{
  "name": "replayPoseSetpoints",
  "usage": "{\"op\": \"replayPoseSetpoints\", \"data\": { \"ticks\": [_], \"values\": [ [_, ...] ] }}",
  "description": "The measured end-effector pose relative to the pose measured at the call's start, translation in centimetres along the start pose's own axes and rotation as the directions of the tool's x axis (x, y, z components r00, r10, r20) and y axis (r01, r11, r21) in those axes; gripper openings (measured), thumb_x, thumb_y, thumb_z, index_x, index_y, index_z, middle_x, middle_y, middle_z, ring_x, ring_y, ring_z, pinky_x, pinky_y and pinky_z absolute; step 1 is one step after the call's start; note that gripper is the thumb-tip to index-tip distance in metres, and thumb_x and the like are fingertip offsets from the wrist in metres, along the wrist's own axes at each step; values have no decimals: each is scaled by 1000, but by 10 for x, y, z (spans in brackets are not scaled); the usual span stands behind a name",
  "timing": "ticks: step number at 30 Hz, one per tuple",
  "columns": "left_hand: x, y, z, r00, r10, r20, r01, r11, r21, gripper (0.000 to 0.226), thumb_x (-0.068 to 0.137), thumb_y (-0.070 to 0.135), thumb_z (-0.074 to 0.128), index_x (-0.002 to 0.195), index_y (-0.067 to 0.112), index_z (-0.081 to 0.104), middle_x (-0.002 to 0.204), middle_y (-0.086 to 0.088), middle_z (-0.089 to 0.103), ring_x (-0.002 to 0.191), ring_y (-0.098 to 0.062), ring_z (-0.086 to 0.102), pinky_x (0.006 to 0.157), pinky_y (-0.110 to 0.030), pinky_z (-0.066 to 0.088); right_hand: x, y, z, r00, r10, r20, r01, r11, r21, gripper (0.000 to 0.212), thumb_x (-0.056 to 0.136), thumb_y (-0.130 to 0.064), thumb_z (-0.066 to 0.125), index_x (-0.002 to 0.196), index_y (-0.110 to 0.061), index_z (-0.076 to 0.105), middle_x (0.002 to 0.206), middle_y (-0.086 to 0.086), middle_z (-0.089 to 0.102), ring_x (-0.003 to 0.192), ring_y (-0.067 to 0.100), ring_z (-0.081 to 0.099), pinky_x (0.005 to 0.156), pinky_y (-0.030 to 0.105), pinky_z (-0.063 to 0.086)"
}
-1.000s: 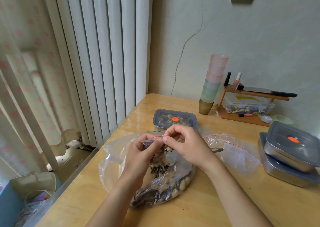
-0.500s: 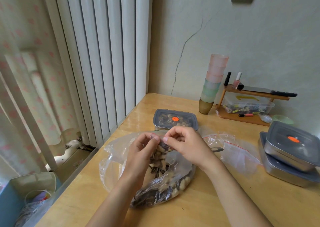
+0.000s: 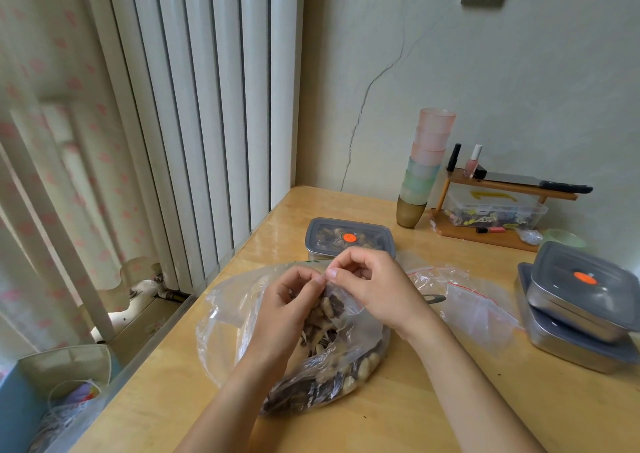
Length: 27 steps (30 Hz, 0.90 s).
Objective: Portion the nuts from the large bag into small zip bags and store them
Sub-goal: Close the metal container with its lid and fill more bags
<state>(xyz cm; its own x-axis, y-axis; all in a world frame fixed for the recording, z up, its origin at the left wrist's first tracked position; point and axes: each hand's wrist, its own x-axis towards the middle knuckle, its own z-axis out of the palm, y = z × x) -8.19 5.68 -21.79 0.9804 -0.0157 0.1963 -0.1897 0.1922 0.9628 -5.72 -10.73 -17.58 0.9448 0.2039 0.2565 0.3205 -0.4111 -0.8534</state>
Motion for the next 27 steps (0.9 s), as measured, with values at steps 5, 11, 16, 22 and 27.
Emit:
{"op": "replayPoseSetpoints", "data": {
  "ticks": [5, 11, 16, 22, 27],
  "values": [
    [1, -1, -2, 1000, 14, -9, -14, 1000, 12, 14, 99, 13, 64, 92, 2, 67, 85, -18, 67, 75, -17, 62, 62, -22, 50, 0, 1, 1, 1000, 23, 18, -24, 999, 45, 7, 95, -19, 75, 89, -19, 78, 80, 1, 75, 71, 9, 65, 72, 30, 54],
    [1, -1, -2, 1000, 17, -26, -17, 999, 29, 9, 97, 5, 65, 89, 1, 67, 82, -7, 71, 76, -13, 66, 68, -22, 54, 0, 0, -2, 999, 21, 29, -21, 1000, -14, 5, 92, -16, 77, 88, -18, 79, 80, 8, 77, 74, 27, 70, 80, 50, 59],
    [1, 1, -1, 999, 0, -37, 0, 1000, -9, 13, 94, 13, 72, 90, 1, 71, 77, -8, 71, 69, -11, 63, 62, -19, 51, 0, -2, -3, 999, 29, 42, -26, 998, -61, 10, 91, -12, 76, 89, -20, 80, 79, 4, 77, 71, 17, 68, 80, 49, 59],
    [0, 2, 0, 998, -5, -55, 3, 1000, -26, 14, 94, 13, 71, 93, -1, 74, 69, 2, 69, 61, -2, 61, 57, -13, 47, -2, -8, -4, 1000, -3, 4, 3, 993, -122, 11, 90, -12, 77, 91, -22, 79, 79, -1, 76, 72, 17, 72, 78, 42, 62],
    [-1, 5, 0, 998, -16, -58, 14, 999, -38, 15, 95, 14, 70, 93, 0, 76, 71, 2, 71, 62, -2, 62, 58, -13, 47, -3, -11, -3, 1000, -24, -12, 21, 984, -176, 12, 89, -15, 78, 93, -26, 75, 78, -3, 75, 71, 15, 71, 76, 41, 62]
  ]
}}
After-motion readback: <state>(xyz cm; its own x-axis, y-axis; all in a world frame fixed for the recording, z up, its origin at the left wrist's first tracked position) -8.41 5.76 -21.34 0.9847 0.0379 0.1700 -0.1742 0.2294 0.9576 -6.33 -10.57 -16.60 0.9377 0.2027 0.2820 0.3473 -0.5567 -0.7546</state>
